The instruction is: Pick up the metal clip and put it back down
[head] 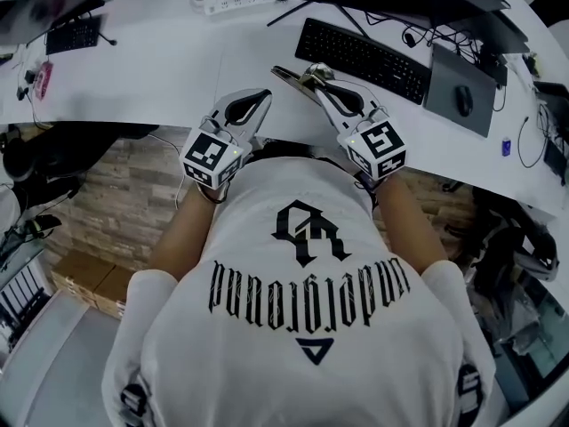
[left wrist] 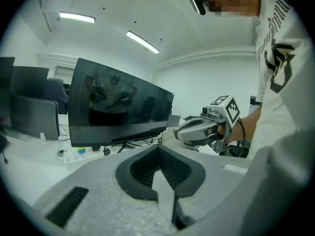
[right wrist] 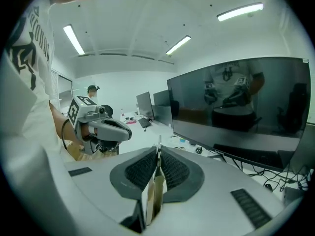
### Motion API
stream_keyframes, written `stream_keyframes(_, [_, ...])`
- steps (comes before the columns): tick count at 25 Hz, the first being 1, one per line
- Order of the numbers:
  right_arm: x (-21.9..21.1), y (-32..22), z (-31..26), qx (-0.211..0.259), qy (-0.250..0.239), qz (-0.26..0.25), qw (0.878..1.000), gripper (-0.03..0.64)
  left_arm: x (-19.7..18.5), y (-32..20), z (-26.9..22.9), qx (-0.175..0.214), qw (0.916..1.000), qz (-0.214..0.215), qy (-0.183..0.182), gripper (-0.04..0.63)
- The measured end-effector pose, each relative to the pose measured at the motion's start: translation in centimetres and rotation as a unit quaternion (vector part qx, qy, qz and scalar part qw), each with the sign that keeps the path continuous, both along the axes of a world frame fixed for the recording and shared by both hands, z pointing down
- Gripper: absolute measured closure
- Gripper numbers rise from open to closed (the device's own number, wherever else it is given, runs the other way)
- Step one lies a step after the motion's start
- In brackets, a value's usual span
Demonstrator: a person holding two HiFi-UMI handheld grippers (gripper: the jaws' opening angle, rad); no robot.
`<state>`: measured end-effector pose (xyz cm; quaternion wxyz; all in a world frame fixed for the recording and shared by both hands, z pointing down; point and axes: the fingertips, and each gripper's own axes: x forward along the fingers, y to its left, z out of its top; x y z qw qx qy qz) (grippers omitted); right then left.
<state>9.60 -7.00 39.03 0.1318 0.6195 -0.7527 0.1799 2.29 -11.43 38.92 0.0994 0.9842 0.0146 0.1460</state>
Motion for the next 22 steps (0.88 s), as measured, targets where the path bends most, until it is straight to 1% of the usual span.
stream_keyframes(6, [1.6,3.4,-0.5,0.016,-0.012,-0.005,1.000,0.578,0.8,3.3,-0.5,0.012,0.9996,-0.024,-0.007,0.583])
stream_keyframes(13, [2.1,6.6,-1.0,0.027,-0.012,-0.018,0.999,0.578,1.1,6.3,-1.0,0.022,0.9988,-0.043,-0.006,0.583])
stream_keyframes(17, [2.1,7.4,-0.9,0.028,-0.010,-0.016,0.999,0.578,0.9,6.8,-0.8,0.025,0.9987,-0.044,-0.006,0.583])
stream_keyframes(22, [1.6,7.0,-0.6,0.024,-0.008,-0.013,1.000,0.578,1.0,6.0,-0.7,0.027,0.9990,-0.035,-0.004,0.583])
